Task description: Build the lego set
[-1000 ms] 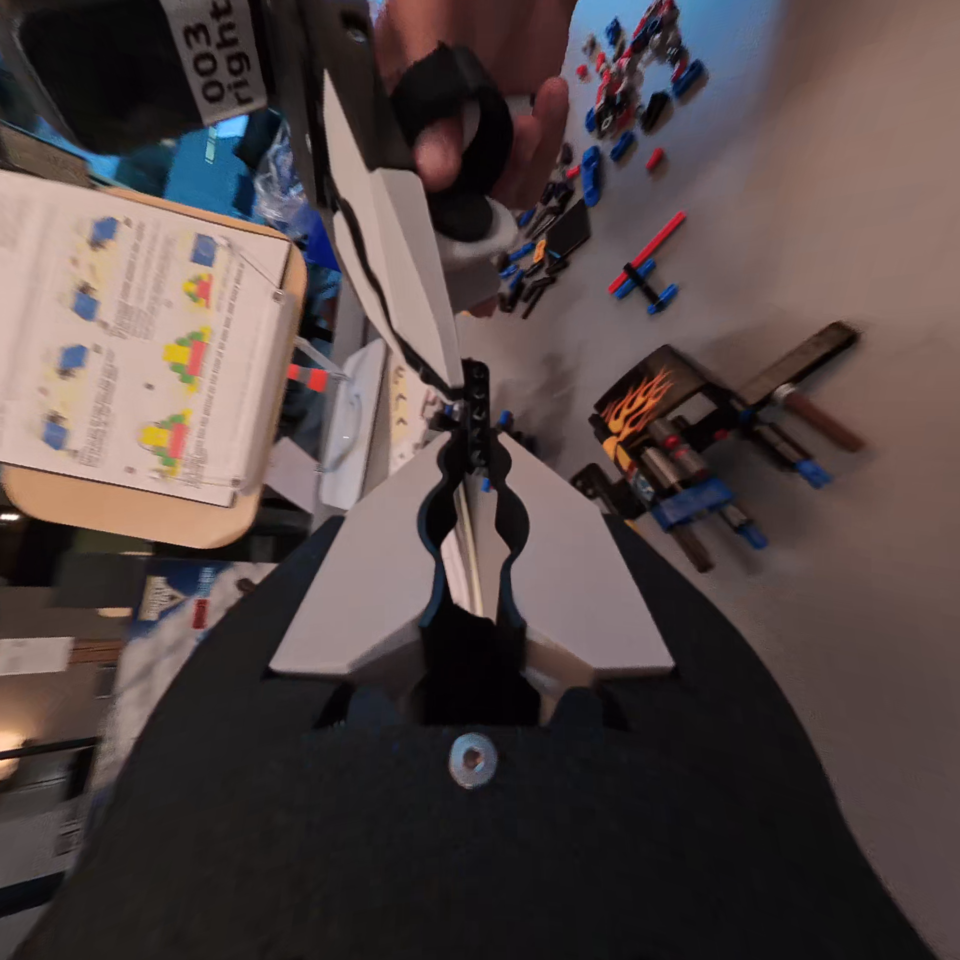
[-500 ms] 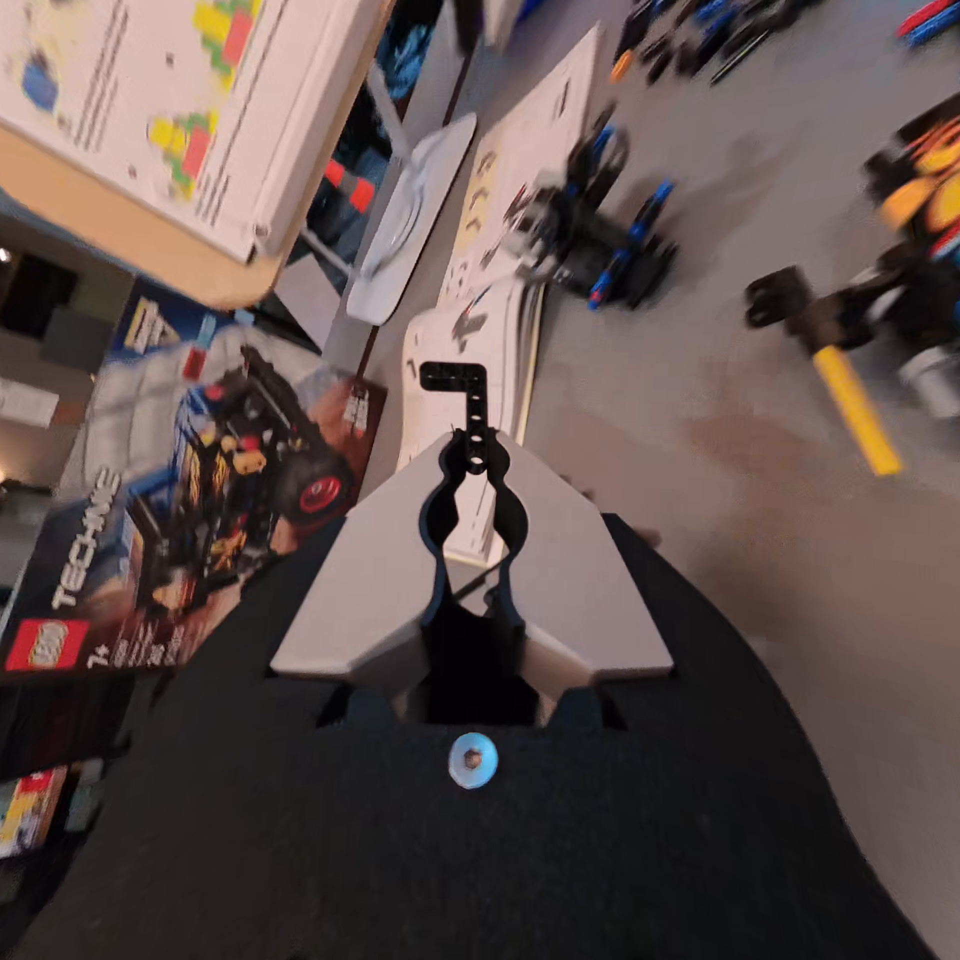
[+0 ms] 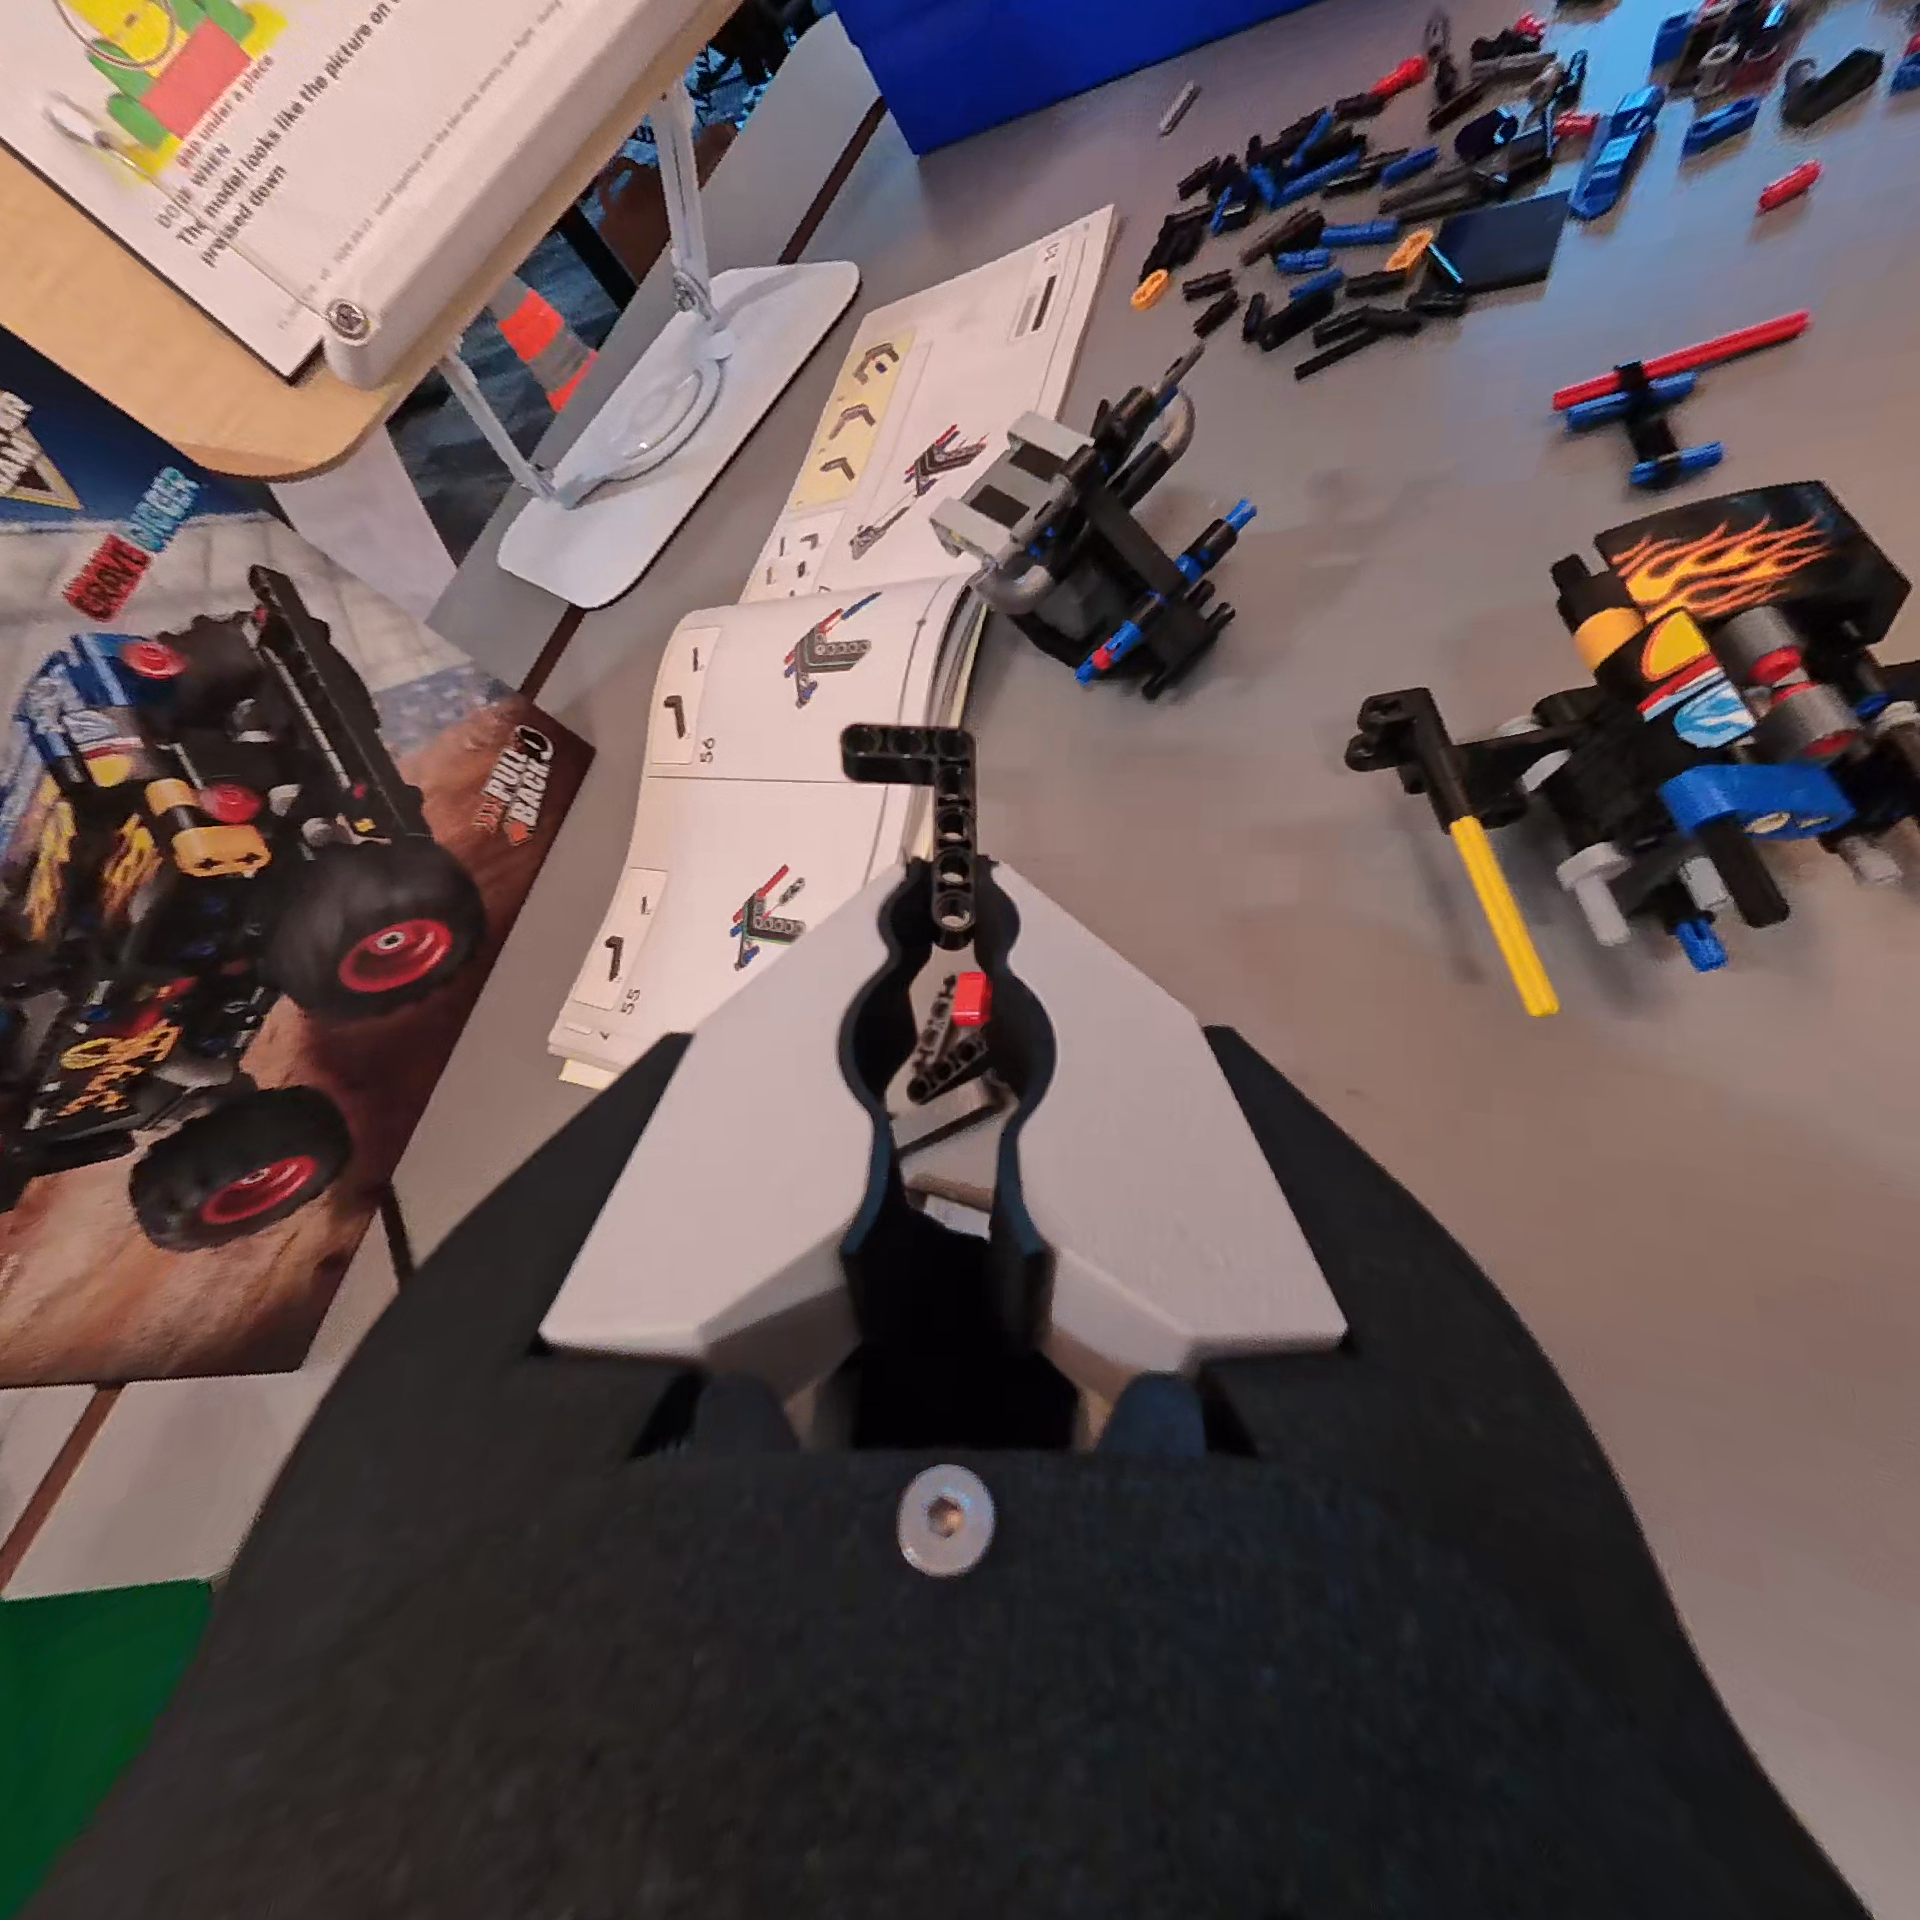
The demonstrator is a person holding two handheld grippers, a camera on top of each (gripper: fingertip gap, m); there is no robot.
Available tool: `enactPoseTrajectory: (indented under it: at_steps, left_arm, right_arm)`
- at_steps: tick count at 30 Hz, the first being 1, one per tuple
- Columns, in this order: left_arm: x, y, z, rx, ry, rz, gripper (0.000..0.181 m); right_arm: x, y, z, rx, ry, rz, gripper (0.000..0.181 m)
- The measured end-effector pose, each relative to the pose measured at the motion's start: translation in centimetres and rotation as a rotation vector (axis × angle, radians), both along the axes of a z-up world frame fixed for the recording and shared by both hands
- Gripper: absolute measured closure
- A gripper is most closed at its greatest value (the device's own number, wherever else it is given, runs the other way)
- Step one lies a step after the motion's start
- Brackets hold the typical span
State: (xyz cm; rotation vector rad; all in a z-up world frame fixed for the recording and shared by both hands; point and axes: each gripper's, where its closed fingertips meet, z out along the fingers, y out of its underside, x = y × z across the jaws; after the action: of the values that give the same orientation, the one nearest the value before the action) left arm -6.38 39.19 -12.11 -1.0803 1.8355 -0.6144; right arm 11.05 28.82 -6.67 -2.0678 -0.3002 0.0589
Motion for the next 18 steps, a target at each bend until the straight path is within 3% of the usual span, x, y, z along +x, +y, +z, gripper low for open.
enactPoseTrajectory:
  at_steps: [2,7,13,18]
  left_arm:
    - [0.0,-0.2,-0.1,-0.002,0.003,0.0,0.176]
    - [0.1,-0.3,-0.9,-0.02,0.028,0.006,0.176]
    - [0.2,-0.3,-1.7,-0.054,0.061,0.0,0.176]
    - [0.0,-0.4,-1.4,-0.056,0.066,-0.003,0.176]
  right_arm:
    - [0.5,-2.0,-2.2,-0.054,-0.015,-0.026,0.157]
    - [-1.6,-5.1,-8.7,-0.204,-0.052,0.094,0.158]
    - [-2.4,-5.5,-10.2,-0.272,-0.002,0.152,0.162]
    - [-2.3,-5.4,-11.4,-0.32,-0.085,0.14,0.162]
